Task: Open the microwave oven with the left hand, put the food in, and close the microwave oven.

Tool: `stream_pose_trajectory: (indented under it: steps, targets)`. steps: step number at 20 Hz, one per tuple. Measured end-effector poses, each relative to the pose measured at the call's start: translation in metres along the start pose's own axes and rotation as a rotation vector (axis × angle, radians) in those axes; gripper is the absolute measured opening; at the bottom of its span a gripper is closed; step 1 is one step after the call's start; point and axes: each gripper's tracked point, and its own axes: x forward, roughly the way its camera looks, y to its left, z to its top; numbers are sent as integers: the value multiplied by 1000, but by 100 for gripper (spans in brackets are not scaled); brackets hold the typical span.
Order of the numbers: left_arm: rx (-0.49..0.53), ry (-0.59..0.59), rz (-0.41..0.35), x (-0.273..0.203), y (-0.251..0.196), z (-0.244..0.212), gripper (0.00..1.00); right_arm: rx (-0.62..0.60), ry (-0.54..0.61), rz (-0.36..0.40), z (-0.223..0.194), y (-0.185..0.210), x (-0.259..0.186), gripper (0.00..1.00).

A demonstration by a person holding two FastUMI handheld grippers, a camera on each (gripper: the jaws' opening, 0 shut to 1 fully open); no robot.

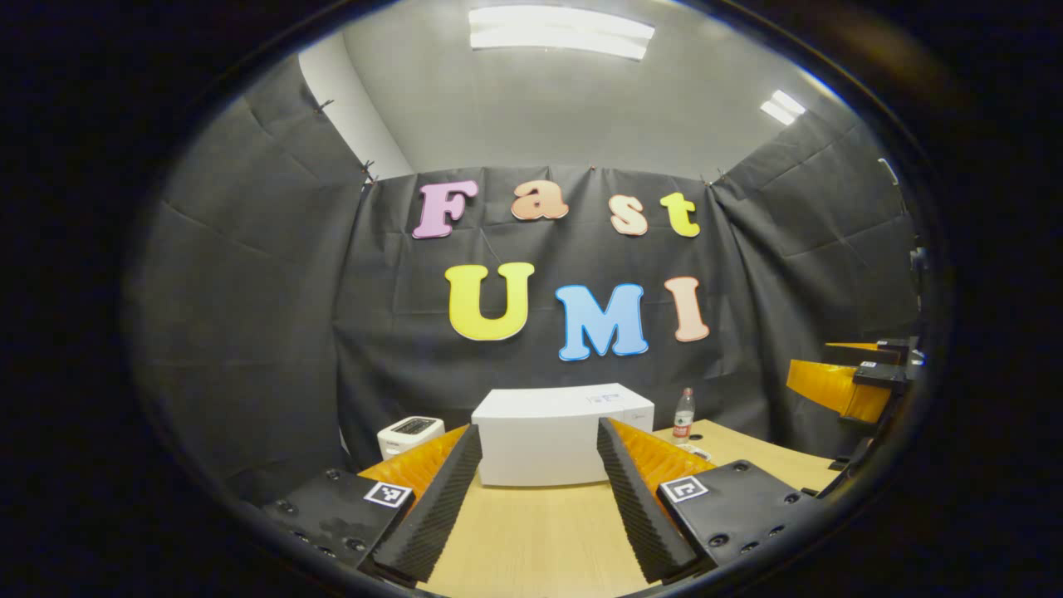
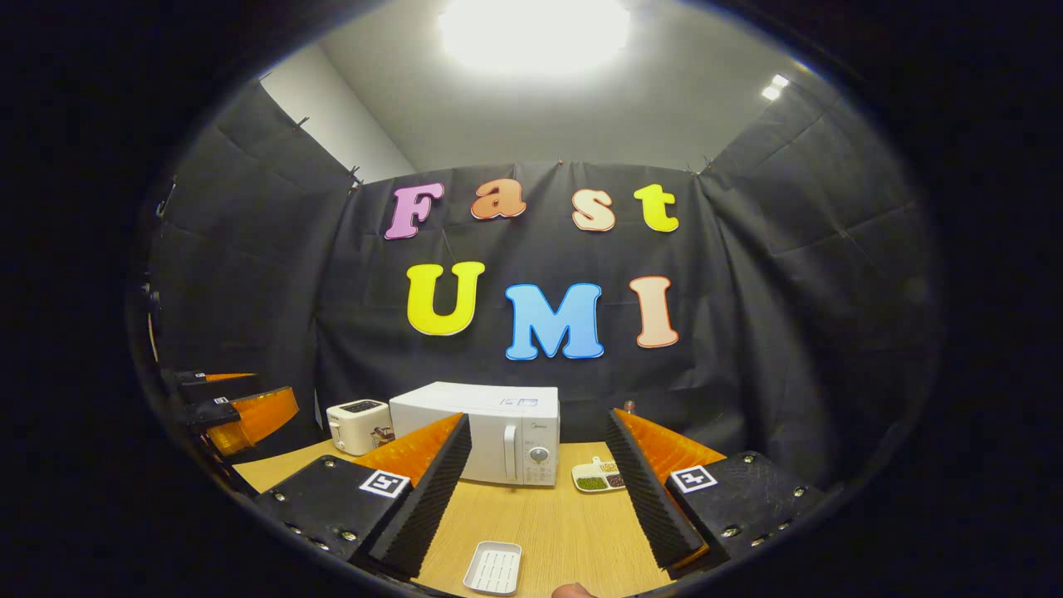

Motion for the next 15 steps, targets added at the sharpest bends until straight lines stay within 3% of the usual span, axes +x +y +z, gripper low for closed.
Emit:
stream_pose_trajectory:
  steps: [3, 9, 15]
  targets:
    - [3, -14, 20, -1, 6, 3, 90, -5, -8, -2, 3, 1, -1, 98]
    - [9, -24, 60, -7, 19, 7, 99, -7, -19, 1, 8, 4, 0, 98]
    - [28, -43, 83, -7, 28, 17, 94, -10, -45, 7, 14, 2, 5, 98]
